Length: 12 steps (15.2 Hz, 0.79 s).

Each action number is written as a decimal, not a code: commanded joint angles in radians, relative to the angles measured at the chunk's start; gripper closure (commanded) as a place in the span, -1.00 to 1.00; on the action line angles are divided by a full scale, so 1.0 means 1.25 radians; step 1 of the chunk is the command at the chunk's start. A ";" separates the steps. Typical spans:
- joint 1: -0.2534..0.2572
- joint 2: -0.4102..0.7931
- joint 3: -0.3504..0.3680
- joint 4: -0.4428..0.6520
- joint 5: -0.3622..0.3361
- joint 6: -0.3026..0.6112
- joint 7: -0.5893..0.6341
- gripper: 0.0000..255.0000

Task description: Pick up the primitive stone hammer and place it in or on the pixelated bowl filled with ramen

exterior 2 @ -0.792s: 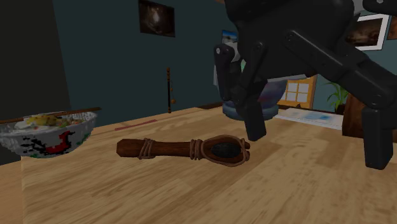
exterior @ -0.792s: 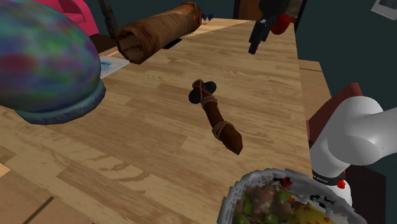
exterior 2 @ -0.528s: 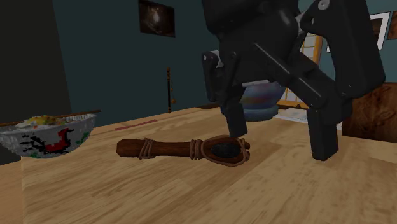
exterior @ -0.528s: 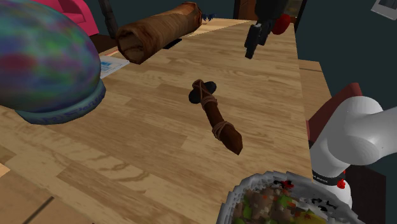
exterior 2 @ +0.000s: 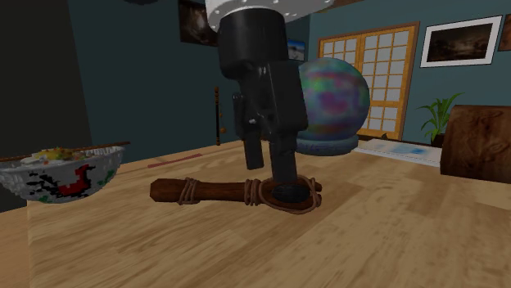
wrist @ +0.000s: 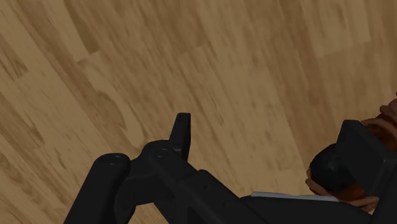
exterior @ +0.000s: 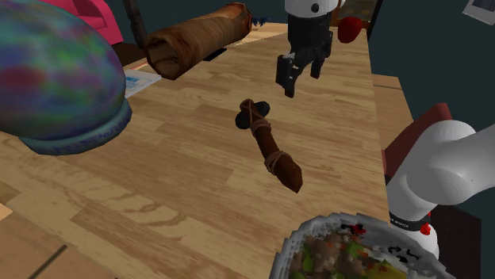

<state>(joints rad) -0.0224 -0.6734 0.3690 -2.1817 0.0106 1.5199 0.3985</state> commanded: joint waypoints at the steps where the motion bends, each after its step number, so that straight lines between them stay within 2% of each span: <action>1: -0.012 0.047 0.051 0.034 0.019 -0.021 0.084 -1.00; 6: -0.048 0.188 0.177 0.144 0.050 -0.070 0.291 -1.00; 10: -0.075 0.338 0.280 0.252 0.047 -0.102 0.476 -1.00; 12: -0.073 0.346 0.285 0.246 0.048 -0.094 0.491 -1.00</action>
<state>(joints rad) -0.1138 -0.2527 0.7153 -1.8752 0.0684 1.3989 0.9897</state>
